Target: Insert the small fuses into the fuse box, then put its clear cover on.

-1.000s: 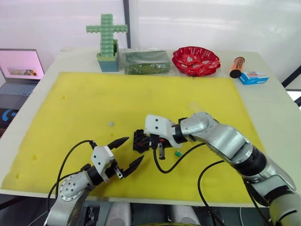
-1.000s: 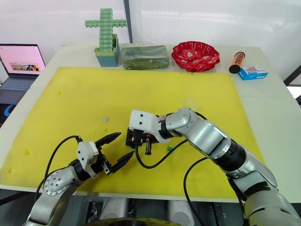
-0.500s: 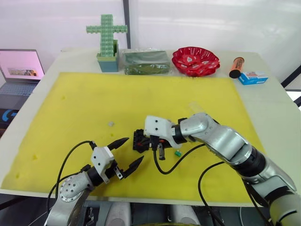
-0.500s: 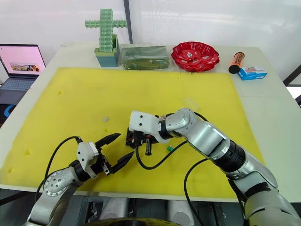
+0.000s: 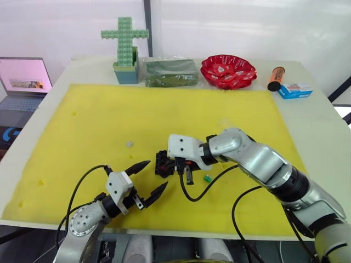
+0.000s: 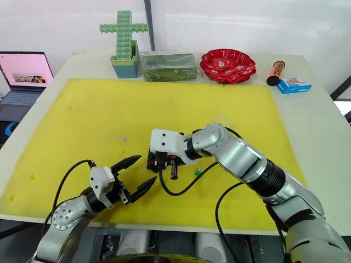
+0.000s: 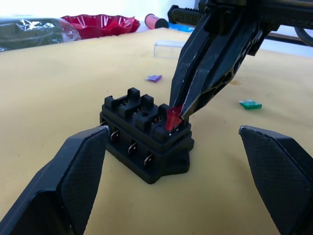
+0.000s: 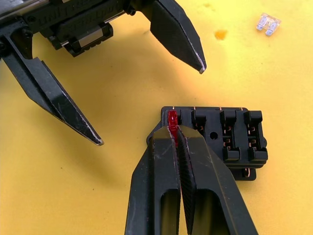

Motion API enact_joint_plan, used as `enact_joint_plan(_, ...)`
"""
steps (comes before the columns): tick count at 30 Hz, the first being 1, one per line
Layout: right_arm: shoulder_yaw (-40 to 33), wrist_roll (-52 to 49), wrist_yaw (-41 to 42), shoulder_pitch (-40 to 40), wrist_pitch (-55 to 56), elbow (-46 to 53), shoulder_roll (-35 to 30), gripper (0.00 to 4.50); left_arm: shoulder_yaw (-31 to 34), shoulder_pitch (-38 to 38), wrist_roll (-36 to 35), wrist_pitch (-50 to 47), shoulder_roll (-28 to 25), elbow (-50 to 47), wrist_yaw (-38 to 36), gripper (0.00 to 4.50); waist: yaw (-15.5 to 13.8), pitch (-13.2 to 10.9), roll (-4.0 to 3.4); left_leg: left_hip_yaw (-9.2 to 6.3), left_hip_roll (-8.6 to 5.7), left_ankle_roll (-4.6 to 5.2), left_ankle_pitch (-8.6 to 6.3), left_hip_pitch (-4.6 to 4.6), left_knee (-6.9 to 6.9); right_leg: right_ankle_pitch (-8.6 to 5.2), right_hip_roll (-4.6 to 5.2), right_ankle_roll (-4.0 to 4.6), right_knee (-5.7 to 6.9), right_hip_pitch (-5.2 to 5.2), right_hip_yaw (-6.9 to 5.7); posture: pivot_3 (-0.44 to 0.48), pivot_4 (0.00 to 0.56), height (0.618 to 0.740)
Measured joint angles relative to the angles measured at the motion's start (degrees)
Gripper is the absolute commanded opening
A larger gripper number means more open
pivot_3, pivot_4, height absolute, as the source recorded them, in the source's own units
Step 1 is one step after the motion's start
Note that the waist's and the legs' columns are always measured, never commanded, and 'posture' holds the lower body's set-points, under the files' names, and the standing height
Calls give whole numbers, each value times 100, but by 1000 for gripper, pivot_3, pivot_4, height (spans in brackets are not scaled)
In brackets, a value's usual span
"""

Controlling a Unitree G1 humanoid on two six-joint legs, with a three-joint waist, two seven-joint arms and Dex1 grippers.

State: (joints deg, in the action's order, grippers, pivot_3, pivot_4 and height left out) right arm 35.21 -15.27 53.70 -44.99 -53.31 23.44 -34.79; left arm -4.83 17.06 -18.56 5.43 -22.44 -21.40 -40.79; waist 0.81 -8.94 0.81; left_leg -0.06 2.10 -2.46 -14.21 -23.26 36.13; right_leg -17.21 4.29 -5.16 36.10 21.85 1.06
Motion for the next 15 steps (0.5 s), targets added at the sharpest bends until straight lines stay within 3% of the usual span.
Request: enact_joint_plan(15, -143, -82, 10, 16, -327, -8, 89, 0, 0, 6, 40, 88, 11, 112, -20, 4478, -2, 0, 0, -3, -6, 1, 0, 1, 0, 0, 17, 0, -1, 2, 0, 0, 150, 740)
